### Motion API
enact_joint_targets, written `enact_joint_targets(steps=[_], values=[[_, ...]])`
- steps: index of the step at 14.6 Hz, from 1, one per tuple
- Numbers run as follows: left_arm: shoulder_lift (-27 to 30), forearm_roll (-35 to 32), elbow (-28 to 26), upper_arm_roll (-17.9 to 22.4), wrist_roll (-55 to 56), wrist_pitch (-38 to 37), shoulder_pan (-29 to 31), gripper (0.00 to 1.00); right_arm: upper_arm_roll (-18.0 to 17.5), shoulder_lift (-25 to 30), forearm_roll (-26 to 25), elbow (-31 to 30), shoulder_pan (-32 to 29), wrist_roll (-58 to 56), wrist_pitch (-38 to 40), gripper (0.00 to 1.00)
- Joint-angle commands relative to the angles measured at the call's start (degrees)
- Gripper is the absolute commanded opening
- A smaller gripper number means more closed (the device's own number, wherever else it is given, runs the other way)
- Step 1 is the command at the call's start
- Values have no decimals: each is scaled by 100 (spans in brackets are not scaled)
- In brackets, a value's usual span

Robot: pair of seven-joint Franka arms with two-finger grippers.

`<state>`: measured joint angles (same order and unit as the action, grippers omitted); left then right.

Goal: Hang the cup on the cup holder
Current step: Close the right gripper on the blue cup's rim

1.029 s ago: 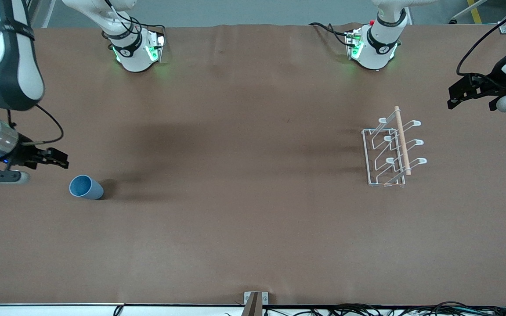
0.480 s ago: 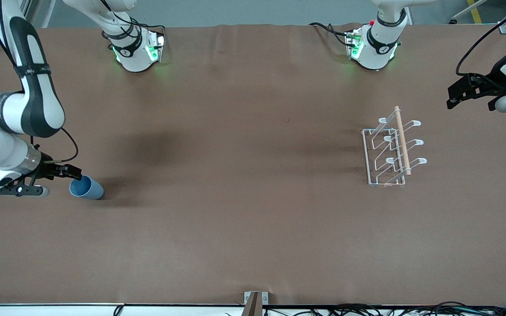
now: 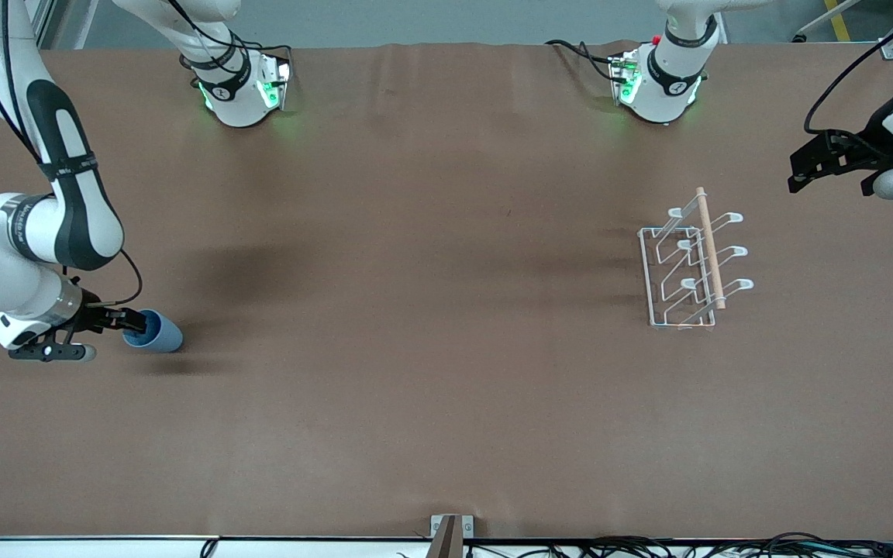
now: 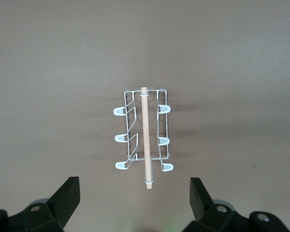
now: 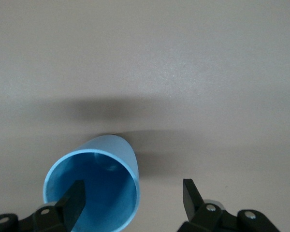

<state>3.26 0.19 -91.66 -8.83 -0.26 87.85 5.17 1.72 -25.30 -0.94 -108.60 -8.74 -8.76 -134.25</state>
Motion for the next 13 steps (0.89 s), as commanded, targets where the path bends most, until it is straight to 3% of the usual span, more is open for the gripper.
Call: enact_joint_targets(steps=[1,3,4,6,7,9,13], values=[[-18,78,61,-5,-44,-58,11,100,-66,-221,59,164,-66,-91,-21,82],[-18,78,61,-5,-44,-58,19,100,-66,-265,59,155,-40,-91,-66,72],[-18,78,61,-5,-44,-58,19,100,-66,-265,59,155,-40,-91,-66,62],[-1,78,52,-5,-44,-58,28,100,-66,-256,59,137,-40,-91,-31,22],[-1,78,52,-5,-44,-58,28,100,-66,-256,59,137,-40,-83,-13,12],[-1,78,52,-5,-44,-67,28,100,-66,-256,59,120,-31,-82,5,4],[-1,78,52,-4,-44,-67,28,100,-84,-108,59,129,-5,-82,486,3]])
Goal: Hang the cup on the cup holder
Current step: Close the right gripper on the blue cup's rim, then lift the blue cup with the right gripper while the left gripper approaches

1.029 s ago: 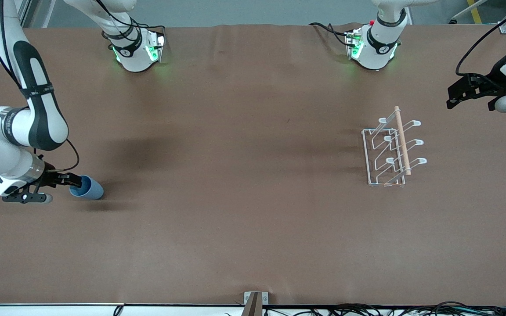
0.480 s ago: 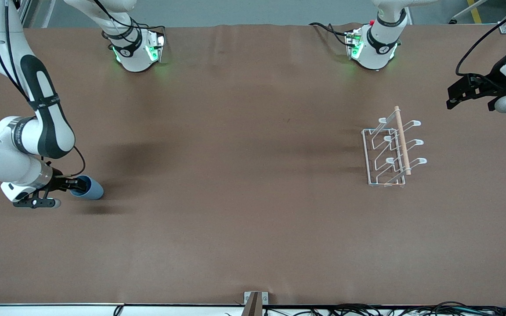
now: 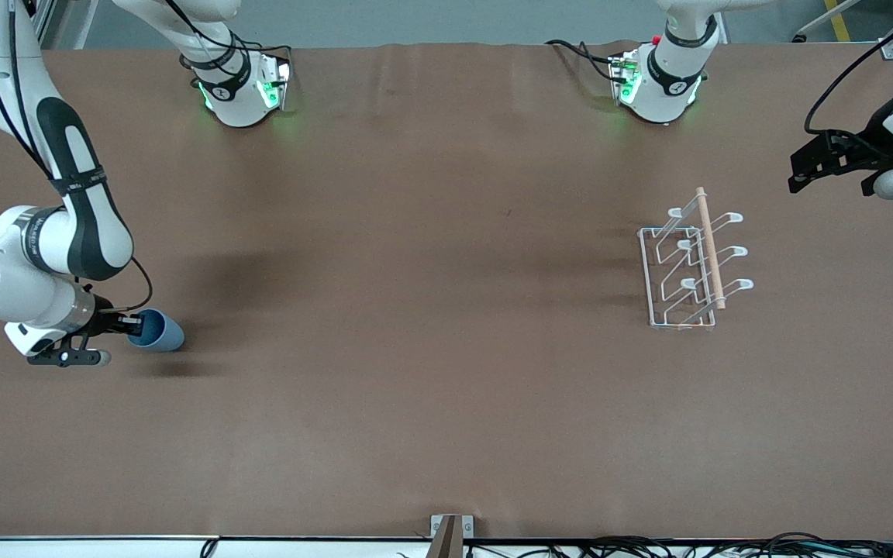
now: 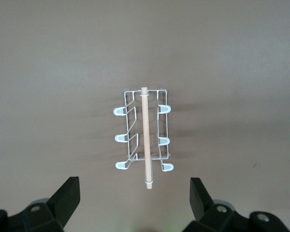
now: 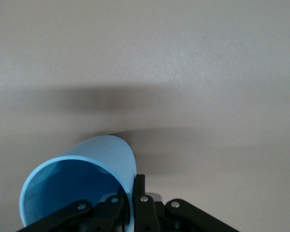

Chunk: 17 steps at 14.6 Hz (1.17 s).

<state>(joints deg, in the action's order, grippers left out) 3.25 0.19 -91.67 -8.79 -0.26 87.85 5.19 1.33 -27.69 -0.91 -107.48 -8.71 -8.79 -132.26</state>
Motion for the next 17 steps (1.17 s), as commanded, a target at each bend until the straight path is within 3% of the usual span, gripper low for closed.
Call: enact_joint_targets(steps=[1,4,6,12,14,17], values=[[0,78,52,0,-44,-67,26,100,-45,315,56,43,36,-71,524,3],[9,78,9,-9,-44,-67,26,100,-54,773,65,43,281,-71,1016,3],[18,78,8,-9,-44,-67,35,100,-159,1019,379,34,492,-71,1316,3],[18,78,8,0,-44,-67,26,100,-326,1126,2416,43,1037,-62,2151,2],[9,78,8,-9,-35,-67,9,100,-335,1100,3286,43,1222,-88,2170,2],[-70,78,43,-105,52,21,-193,100,-335,1082,4087,43,1608,-88,2170,2]])
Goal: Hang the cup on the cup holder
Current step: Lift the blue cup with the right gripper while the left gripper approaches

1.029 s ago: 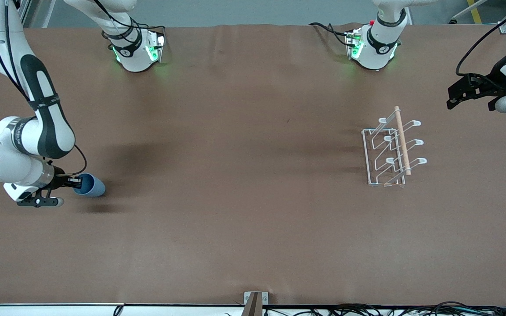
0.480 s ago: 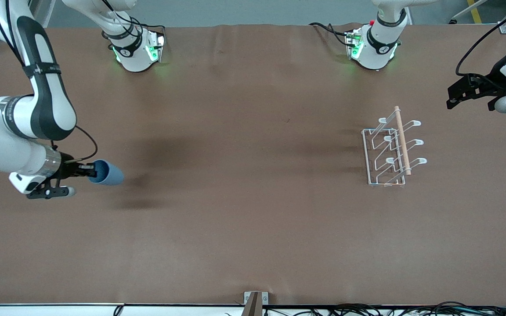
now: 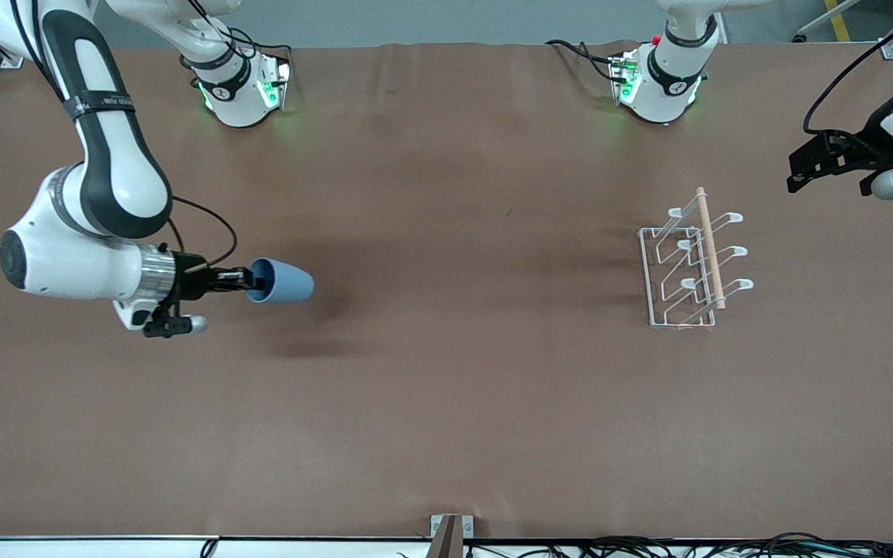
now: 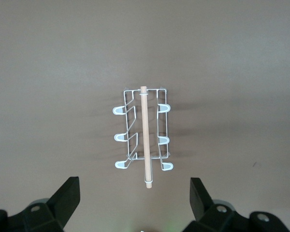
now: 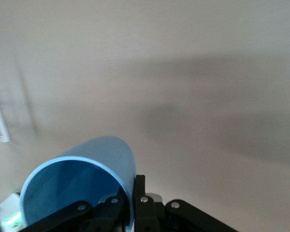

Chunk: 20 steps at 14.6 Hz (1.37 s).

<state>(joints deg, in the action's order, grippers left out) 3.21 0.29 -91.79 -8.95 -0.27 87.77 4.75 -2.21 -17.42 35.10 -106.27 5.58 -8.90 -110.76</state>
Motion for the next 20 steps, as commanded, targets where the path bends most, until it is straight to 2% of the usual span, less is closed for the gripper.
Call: enact_joint_targets(steps=[1,5,7,9,12,15,17,20], values=[[-205,67,82,-177,62,108,-298,100,18,54,768,-78,276,-68,19,2],[-382,50,109,-528,62,337,-1141,100,18,28,1832,-35,566,-85,124,1],[-496,154,126,-564,-43,512,-1554,100,18,-7,2298,36,611,-146,334,0],[-654,645,187,-573,-140,715,-1914,100,18,-129,2764,54,655,-461,484,0],[-839,735,188,-599,-167,1145,-2583,100,18,-341,3546,63,698,-796,906,0],[-1199,718,433,-599,-341,1514,-3075,100,18,-516,3794,167,900,-929,942,2],[-1515,700,714,-599,-649,1760,-3269,100,18,-770,3899,447,944,-929,1282,2],[-1726,692,777,-591,-703,2156,-3542,100,18,-1140,3961,809,936,-938,1627,2]])
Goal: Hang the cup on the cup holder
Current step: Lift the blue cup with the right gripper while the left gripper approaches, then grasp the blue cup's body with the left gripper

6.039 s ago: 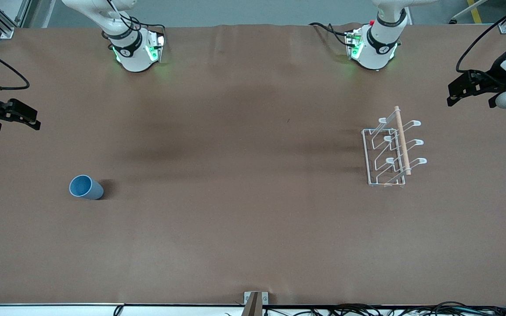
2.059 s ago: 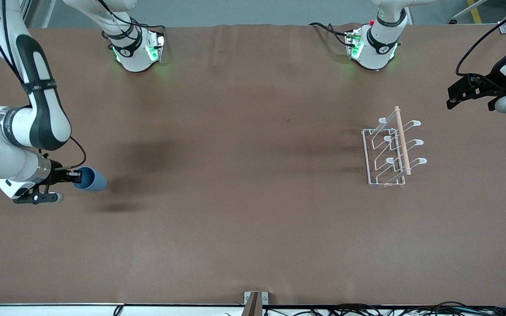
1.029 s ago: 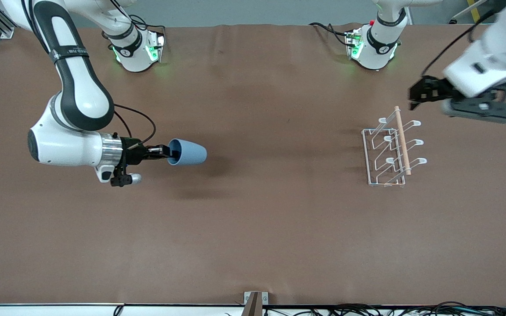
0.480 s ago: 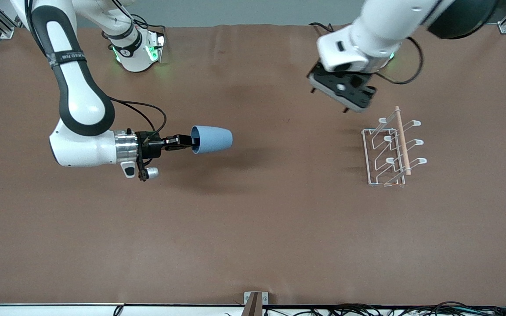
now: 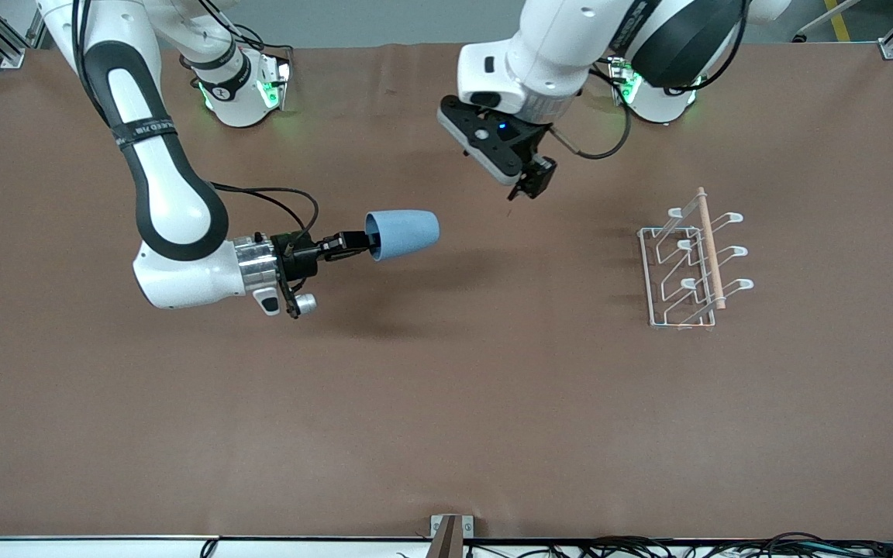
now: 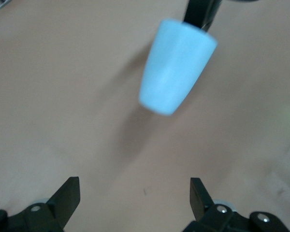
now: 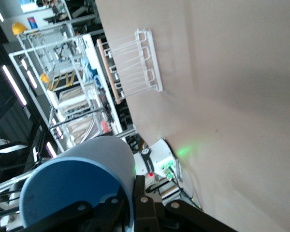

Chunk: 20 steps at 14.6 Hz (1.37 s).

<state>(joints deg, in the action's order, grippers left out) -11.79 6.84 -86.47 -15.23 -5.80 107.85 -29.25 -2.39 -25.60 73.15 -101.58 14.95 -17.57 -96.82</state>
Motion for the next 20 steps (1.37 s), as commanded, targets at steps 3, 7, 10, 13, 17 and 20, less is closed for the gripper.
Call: enact_joint_targets(steps=[3,7,10,13,17,20], values=[[-472,37,244,38,-255,587,-300,100,37,-524,191,428,-1,-447,434,2],[-920,11,244,47,-343,1167,-424,100,46,-718,332,499,-62,-519,743,2],[-1167,11,244,47,-475,1344,-450,100,46,-718,332,499,-71,-519,752,2],[-1299,-147,244,47,-484,1519,-503,100,46,-718,332,499,-71,-537,935,3],[-1484,-209,244,47,-484,1880,-590,100,54,-710,332,481,-71,-545,1007,4],[-1580,-383,235,47,-475,1889,-652,100,54,-710,323,464,-71,-545,1007,4]])
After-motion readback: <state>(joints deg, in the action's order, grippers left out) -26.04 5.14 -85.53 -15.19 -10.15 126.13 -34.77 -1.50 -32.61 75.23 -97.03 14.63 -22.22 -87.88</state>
